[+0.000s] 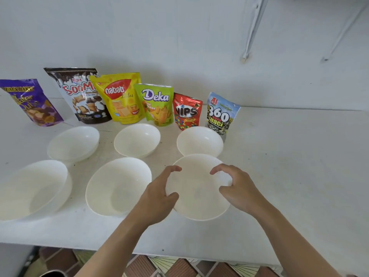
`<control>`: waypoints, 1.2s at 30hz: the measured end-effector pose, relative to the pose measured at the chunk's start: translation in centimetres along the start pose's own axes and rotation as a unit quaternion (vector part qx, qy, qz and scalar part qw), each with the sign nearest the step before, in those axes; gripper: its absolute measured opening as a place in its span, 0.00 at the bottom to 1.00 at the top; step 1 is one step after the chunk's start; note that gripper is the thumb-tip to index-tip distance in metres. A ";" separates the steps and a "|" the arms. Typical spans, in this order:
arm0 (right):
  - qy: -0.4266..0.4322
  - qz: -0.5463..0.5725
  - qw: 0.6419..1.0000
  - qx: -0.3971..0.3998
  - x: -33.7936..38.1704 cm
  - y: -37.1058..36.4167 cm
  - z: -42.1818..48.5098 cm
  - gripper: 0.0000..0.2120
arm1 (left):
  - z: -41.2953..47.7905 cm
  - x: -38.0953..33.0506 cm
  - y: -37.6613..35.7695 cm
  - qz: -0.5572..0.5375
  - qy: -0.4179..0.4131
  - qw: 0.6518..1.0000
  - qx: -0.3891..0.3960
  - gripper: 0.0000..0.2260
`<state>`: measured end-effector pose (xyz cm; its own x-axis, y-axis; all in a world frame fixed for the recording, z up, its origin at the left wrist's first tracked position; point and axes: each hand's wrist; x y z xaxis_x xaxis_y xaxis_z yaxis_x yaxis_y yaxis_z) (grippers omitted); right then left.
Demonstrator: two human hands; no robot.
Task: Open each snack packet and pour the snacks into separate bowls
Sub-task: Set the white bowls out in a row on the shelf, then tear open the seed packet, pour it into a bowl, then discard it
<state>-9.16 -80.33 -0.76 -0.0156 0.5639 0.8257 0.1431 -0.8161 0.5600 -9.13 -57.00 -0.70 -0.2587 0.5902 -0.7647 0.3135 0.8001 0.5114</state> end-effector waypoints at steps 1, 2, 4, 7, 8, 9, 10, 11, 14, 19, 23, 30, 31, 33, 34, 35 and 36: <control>-0.007 0.003 1.000 0.006 -0.6 -0.4 -0.2 0.25 | 0.0 0.3 -0.4 0.008 0.011 1.000 0.003 0.28; -0.015 0.005 1.000 0.011 -1.1 -0.8 -0.4 0.24 | 0.0 0.5 -0.7 0.014 0.023 1.000 0.006 0.28; -0.026 0.006 0.999 0.018 -2.1 -1.7 -0.6 0.24 | -0.1 1.0 -1.3 0.023 0.042 0.999 0.009 0.27; -0.029 0.004 0.999 0.019 -2.8 -2.6 -0.9 0.23 | -0.4 1.4 -1.5 0.036 0.051 0.998 0.005 0.28; -0.029 0.003 0.999 0.018 -2.9 -2.6 -0.9 0.23 | -0.4 1.4 -1.5 0.036 0.050 0.998 0.006 0.28; -0.029 0.001 0.999 0.019 -3.0 -2.6 -0.8 0.23 | -0.3 1.4 -1.4 0.038 0.047 0.998 0.007 0.28; -0.027 -0.003 0.999 0.024 -3.0 -2.5 -0.7 0.23 | -0.1 1.4 -1.4 0.039 0.044 0.998 0.010 0.29; -0.022 -0.009 0.999 0.031 -3.1 -2.4 -0.7 0.23 | 0.0 1.3 -1.3 0.040 0.041 0.998 0.015 0.29; 0.005 -0.025 0.999 0.043 -2.8 -1.8 -0.2 0.19 | 0.2 1.1 -0.9 0.051 0.032 0.998 0.037 0.28; 0.078 -0.035 0.995 -0.055 -1.3 -0.2 2.6 0.10 | 1.5 -1.5 0.8 0.088 -0.051 0.995 0.016 0.23; 0.110 -0.031 0.977 -0.178 0.0 1.7 6.6 0.08 | 5.5 -6.0 2.4 0.078 -0.107 0.991 -0.034 0.17; 0.116 -0.099 0.934 -0.322 1.1 6.7 14.5 0.09 | 16.8 -14.4 3.7 0.154 -0.288 0.934 -0.143 0.11; 0.107 -0.112 0.932 -0.328 1.0 7.2 15.5 0.10 | 18.4 -15.3 3.6 0.176 -0.298 0.927 -0.143 0.12; 0.074 -0.124 0.933 -0.329 0.7 7.8 17.1 0.11 | 21.1 -16.7 3.2 0.200 -0.314 0.918 -0.137 0.13; 0.058 -0.129 0.935 -0.327 0.5 8.0 17.7 0.12 | 22.2 -17.3 2.9 0.207 -0.321 0.915 -0.133 0.14; 0.044 -0.132 0.936 -0.322 0.2 8.2 18.3 0.13 | 23.3 -17.7 2.7 0.214 -0.328 0.911 -0.129 0.14; 0.033 -0.129 0.940 -0.313 0.0 8.4 18.7 0.12 | 24.3 -17.9 2.4 0.224 -0.332 0.908 -0.124 0.15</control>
<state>10.55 -84.83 2.62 -0.0340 0.7604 0.6485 -0.4849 -0.5800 0.6546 18.41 -68.24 4.73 0.4771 0.7343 -0.4830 0.0142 0.5430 0.8396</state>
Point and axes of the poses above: each hand's wrist, its own z-axis towards the middle knuckle, its own y-axis out of the back of the hand, x = y × z, and after that the axes turned 12 degrees about y, right-handed
